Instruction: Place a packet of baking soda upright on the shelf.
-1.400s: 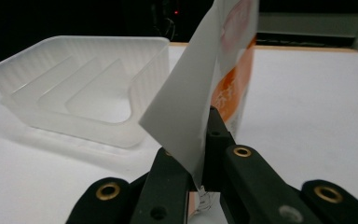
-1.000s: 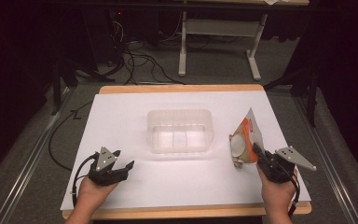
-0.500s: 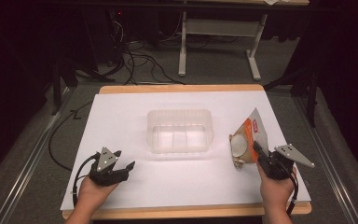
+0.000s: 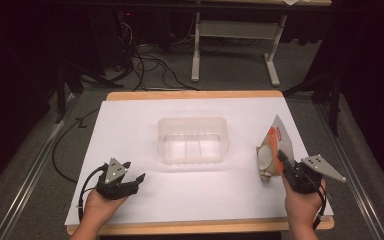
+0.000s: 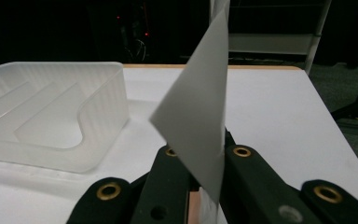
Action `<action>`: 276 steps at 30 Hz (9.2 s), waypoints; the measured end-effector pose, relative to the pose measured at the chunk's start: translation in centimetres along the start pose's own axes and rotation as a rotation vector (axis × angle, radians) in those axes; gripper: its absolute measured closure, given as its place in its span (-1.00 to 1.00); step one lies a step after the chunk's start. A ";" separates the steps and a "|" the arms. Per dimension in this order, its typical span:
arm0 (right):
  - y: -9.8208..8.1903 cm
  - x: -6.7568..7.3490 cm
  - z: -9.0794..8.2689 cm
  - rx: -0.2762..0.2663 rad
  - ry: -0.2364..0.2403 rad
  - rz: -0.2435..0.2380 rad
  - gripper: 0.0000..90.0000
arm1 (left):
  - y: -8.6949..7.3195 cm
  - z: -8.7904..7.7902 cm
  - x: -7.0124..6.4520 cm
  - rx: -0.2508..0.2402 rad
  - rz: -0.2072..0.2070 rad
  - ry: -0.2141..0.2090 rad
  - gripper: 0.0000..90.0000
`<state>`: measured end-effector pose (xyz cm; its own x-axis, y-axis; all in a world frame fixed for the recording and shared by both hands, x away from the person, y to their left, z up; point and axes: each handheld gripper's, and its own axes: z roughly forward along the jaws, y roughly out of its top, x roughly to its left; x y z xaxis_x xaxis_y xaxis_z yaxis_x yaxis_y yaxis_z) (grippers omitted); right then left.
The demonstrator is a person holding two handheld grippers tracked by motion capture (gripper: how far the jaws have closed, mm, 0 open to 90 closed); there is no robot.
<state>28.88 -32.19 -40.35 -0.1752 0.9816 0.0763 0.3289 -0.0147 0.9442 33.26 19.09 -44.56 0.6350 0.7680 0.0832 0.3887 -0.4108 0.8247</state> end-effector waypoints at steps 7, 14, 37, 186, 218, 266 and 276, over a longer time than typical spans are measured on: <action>0.4 0.1 -0.6 -0.020 -0.004 -0.031 1.00 | 0.0 0.0 0.0 -0.003 -0.003 -0.001 -0.23; 0.8 0.9 -1.3 -0.047 0.024 -0.059 1.00 | -0.1 -0.1 0.2 -0.010 -0.020 -0.003 -0.24; 6.3 4.2 0.3 -0.104 0.110 -0.049 1.00 | -0.1 -1.2 1.7 -0.073 -0.069 -0.002 -0.26; 1.6 18.6 12.9 -0.003 0.268 -0.148 0.99 | 0.1 -1.3 1.5 -0.087 -0.050 -0.029 -0.29; 2.2 19.2 13.6 0.084 0.246 -0.177 -0.47 | 0.1 -1.1 1.4 -0.081 -0.040 -0.032 -0.29; 0.8 5.2 2.1 0.114 0.169 -0.151 -0.55 | -0.2 -1.1 1.8 -0.060 -0.059 -0.007 -0.29; -2.4 -0.2 1.9 0.204 0.098 -0.075 -0.44 | -0.3 -0.1 1.1 -0.009 -0.023 -0.020 -0.31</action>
<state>29.85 -32.01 -43.27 -0.2917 0.9552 0.0488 0.4909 0.1057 0.8648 33.73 20.08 -44.60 0.6391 0.7673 0.0527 0.3976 -0.3882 0.8314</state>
